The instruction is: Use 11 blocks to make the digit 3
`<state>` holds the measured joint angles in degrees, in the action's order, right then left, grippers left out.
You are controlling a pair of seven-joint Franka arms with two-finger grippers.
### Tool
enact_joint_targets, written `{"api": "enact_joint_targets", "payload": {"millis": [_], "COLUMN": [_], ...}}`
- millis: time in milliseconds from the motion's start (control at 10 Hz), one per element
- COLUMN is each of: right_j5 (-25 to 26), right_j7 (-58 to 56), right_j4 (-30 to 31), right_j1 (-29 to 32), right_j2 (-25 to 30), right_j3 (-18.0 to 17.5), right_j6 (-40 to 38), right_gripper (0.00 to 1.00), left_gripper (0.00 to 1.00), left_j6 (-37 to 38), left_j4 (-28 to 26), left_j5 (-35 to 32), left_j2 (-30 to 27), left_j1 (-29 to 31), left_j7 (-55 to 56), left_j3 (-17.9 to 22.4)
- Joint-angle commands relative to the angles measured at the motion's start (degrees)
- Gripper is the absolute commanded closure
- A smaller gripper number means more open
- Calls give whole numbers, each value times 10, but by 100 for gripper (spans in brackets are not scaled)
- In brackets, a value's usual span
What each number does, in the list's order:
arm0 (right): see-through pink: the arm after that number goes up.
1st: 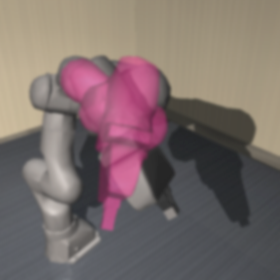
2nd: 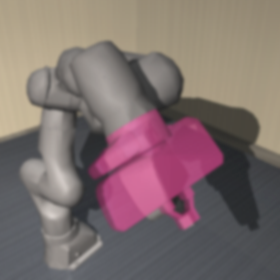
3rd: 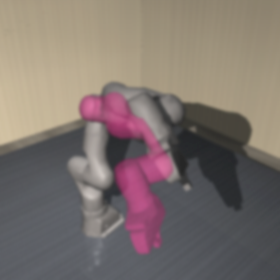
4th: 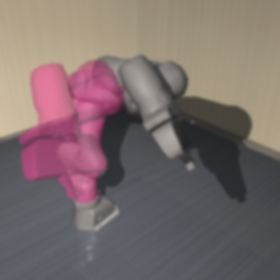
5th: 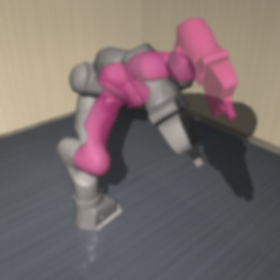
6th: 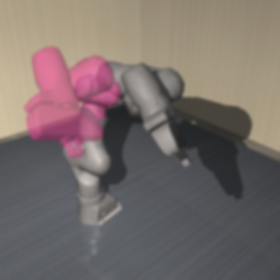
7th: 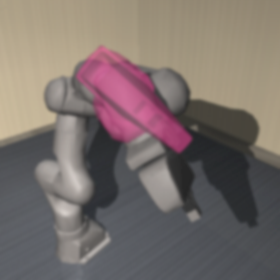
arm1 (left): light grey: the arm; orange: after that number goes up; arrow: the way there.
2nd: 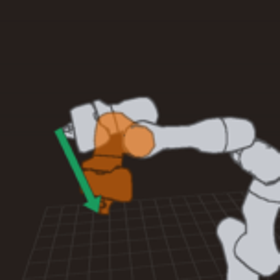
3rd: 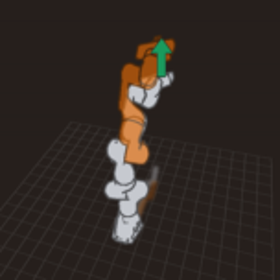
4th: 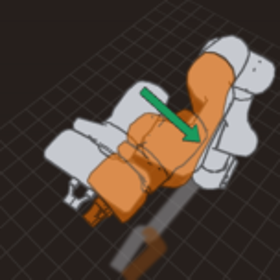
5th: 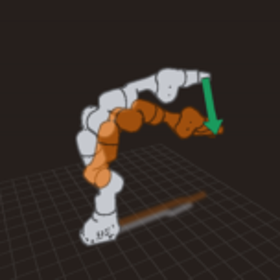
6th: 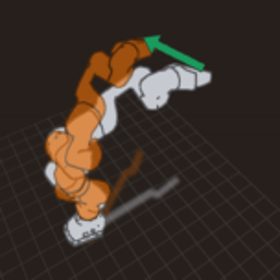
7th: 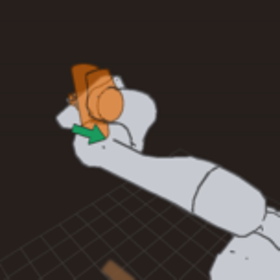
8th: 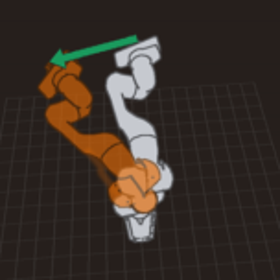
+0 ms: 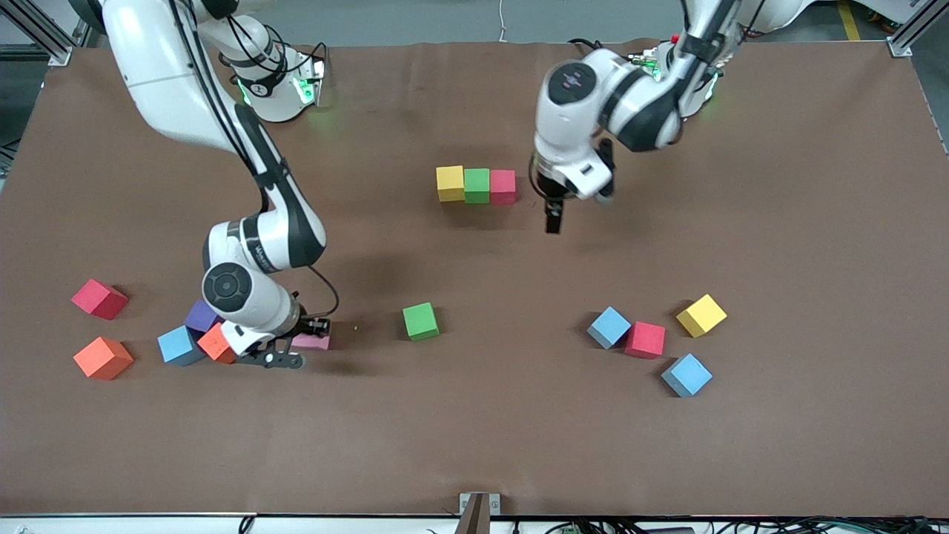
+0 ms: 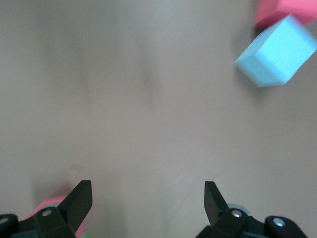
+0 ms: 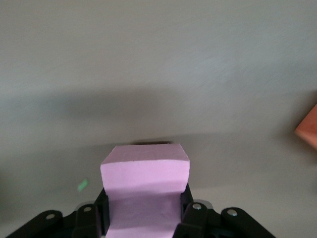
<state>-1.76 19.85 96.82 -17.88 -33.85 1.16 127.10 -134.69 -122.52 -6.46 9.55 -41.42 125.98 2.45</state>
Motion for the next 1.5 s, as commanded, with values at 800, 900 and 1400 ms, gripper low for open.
{"api": "enact_joint_targets", "payload": {"millis": [800,900,1400], "right_j5": [-4,-3,87], "right_j7": [275,280,363], "right_j4": [217,218,218], "right_j1": [-250,-267,-281], "right_j2": [161,156,122], "right_j3": [-56,-55,-56], "right_j6": [132,132,143], "right_gripper": [100,99,99], "left_gripper": [0,0,0], "left_j6": [7,7,-21], "left_j4": [238,236,237], "left_j5": [-29,-38,-62], "left_j2": [237,243,261], "left_j1": [145,151,164], "left_j7": [-418,-422,-430], "left_j3": [-5,-5,-6]}}
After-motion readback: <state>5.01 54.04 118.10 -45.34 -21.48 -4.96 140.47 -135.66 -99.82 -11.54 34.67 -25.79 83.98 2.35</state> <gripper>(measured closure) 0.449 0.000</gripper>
